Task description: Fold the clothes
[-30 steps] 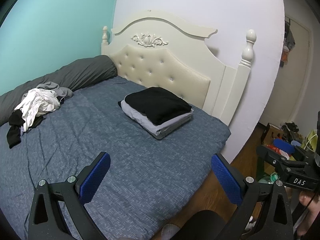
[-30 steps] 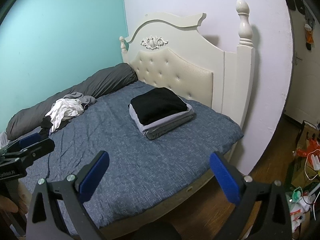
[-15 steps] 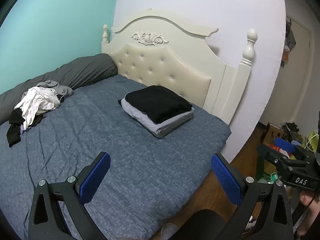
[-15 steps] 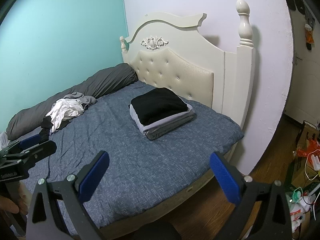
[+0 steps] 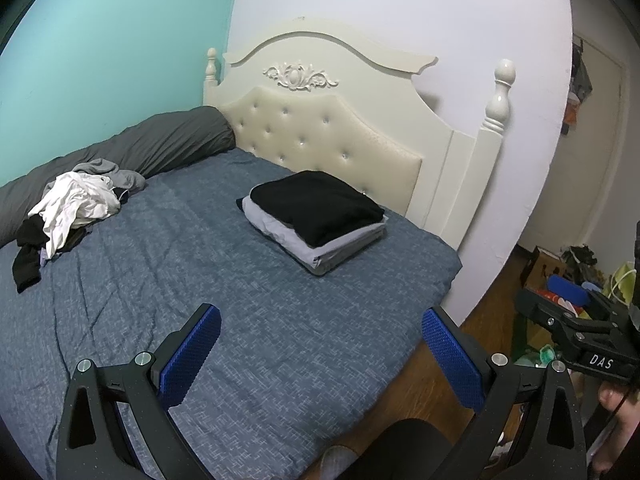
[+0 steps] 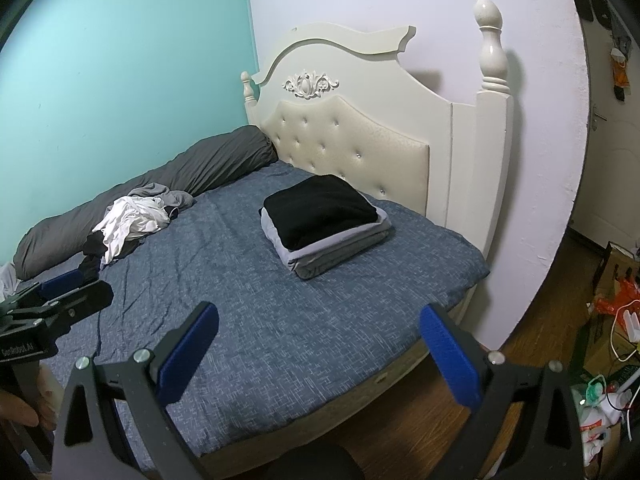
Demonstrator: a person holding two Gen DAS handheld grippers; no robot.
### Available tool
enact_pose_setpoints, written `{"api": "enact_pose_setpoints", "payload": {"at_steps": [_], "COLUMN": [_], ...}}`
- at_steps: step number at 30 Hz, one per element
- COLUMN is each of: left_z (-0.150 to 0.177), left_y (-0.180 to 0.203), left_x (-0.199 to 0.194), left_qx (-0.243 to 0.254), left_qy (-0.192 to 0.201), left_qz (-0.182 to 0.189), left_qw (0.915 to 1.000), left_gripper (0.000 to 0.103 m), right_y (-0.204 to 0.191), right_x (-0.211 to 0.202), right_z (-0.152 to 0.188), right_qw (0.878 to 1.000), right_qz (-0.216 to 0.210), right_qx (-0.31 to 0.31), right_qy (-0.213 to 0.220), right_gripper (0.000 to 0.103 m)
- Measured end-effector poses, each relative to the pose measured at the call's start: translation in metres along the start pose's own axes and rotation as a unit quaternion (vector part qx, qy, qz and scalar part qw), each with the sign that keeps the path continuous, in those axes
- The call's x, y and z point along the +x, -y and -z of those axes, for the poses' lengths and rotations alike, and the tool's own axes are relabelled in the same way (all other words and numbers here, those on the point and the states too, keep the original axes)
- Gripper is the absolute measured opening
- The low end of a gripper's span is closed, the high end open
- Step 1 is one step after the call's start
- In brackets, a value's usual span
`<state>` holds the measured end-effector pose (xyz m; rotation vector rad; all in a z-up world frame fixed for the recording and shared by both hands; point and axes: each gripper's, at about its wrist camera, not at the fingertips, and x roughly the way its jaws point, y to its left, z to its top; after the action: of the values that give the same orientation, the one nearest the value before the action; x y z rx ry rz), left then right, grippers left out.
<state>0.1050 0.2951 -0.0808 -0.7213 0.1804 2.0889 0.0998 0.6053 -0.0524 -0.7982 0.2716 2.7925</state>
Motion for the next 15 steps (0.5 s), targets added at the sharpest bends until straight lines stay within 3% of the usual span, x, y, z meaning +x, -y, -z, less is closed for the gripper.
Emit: {"api": "enact_pose_setpoints", "payload": {"at_steps": [15], "left_z": [0.0009], "left_y": [-0.0017], "left_x": [0.0017], "left_qx": [-0.003], "left_qy": [-0.005], "left_qz": [-0.003], "left_qw": [1.0], "left_gripper": [0.102], "right_y": [-0.0014], "right_x": [-0.0006], "right_z": [0.0005], "right_qw": [1.0], "right_qz": [-0.002], "right_qx": [0.002], "right_qy": [0.0], "right_gripper": [0.101]}}
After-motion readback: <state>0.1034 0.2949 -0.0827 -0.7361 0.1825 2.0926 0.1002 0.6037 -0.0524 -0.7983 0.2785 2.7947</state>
